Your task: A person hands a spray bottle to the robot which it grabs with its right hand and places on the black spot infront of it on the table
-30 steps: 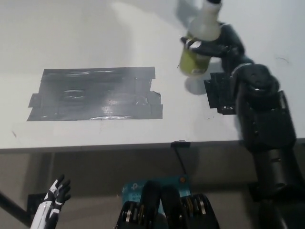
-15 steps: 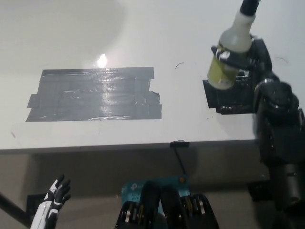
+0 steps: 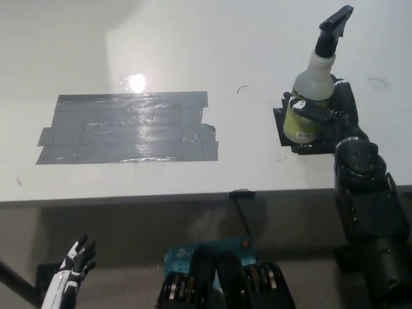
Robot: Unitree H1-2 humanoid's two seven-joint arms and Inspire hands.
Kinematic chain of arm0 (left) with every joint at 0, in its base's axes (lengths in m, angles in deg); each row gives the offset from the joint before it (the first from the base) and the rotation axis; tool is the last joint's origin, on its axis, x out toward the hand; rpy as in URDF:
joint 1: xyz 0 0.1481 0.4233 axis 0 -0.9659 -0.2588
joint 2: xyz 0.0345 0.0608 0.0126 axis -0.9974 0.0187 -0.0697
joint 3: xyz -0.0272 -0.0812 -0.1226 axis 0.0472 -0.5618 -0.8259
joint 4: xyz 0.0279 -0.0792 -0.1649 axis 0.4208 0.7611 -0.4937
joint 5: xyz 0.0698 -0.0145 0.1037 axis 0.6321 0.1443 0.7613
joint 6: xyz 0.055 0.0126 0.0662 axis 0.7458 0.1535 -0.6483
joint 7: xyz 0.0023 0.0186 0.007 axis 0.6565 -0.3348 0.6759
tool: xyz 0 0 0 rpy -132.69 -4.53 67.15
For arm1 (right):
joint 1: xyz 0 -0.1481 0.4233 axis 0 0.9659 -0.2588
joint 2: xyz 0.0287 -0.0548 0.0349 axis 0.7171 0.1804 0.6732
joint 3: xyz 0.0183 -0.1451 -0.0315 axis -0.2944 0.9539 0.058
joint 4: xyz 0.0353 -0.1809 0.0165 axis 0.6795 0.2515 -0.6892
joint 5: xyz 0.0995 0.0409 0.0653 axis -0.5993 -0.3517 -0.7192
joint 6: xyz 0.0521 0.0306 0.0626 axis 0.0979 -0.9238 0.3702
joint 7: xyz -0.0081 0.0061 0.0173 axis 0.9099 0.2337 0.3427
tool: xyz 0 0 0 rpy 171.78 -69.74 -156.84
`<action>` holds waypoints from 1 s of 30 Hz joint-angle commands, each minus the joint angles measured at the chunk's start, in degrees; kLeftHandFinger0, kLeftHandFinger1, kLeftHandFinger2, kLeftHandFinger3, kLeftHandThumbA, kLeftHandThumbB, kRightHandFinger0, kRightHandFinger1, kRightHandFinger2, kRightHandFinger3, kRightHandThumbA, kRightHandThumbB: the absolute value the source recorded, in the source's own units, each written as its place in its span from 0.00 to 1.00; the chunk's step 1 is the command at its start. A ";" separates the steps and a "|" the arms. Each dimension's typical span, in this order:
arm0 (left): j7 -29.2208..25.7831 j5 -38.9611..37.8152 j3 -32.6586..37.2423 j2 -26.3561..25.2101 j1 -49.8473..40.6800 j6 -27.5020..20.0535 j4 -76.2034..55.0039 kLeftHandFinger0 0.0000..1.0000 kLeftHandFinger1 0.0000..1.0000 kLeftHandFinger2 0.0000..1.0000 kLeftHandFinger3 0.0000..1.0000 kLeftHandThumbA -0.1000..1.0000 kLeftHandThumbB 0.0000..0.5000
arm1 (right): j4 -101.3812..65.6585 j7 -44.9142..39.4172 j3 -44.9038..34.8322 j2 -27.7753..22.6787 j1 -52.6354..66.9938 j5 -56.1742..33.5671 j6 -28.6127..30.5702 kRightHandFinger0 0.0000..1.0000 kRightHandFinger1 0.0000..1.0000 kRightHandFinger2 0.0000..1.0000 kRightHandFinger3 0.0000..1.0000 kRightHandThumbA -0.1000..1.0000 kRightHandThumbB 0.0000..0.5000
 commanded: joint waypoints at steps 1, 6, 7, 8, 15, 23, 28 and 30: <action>-0.08 0.62 0.11 -0.28 -1.18 -1.57 -1.37 1.00 1.00 1.00 1.00 0.97 0.00 | 3.26 8.84 2.15 -0.67 -3.35 5.70 15.87 0.12 0.34 0.49 0.11 0.71 0.63; 0.09 0.45 -0.04 -0.60 -0.57 -1.86 -1.15 1.00 1.00 1.00 1.00 1.00 0.01 | 3.54 11.53 2.26 -0.14 -2.60 6.16 23.22 0.28 0.53 0.74 0.45 0.75 0.74; 0.12 0.42 -0.05 -0.63 -0.59 -1.81 -1.17 1.00 1.00 1.00 1.00 1.00 0.01 | 2.80 10.69 2.41 -0.09 -2.01 5.88 23.09 0.43 0.71 0.98 0.74 0.79 0.85; 0.17 0.35 -0.09 -0.69 -0.70 -1.79 -1.16 1.00 1.00 1.00 1.00 1.00 0.02 | 1.19 6.94 3.10 -0.20 -0.66 4.53 22.35 0.77 1.00 1.00 1.00 0.88 0.97; 0.23 0.25 -0.32 -0.99 -0.72 -1.93 -1.17 1.00 1.00 1.00 1.00 1.00 0.00 | -2.09 -5.71 7.72 -2.24 4.49 1.43 17.67 1.00 1.00 1.00 1.00 1.00 0.99; 0.30 -0.12 -0.58 -1.13 -0.39 -1.34 -1.16 1.00 1.00 1.00 1.00 1.00 0.04 | -3.02 -7.83 6.80 -3.65 8.08 -1.92 17.02 1.00 1.00 1.00 1.00 1.00 1.00; 0.24 0.06 -0.52 -1.10 -0.19 -1.14 -1.10 1.00 1.00 1.00 1.00 0.97 0.03 | -8.95 -8.45 3.47 -4.36 10.16 -5.18 13.46 1.00 1.00 1.00 1.00 1.00 1.00; 0.19 0.04 -0.58 -1.09 -0.13 -1.27 -1.01 1.00 1.00 1.00 1.00 0.96 0.00 | -12.08 -8.59 1.78 -4.54 11.02 -6.72 12.80 1.00 1.00 1.00 1.00 1.00 1.00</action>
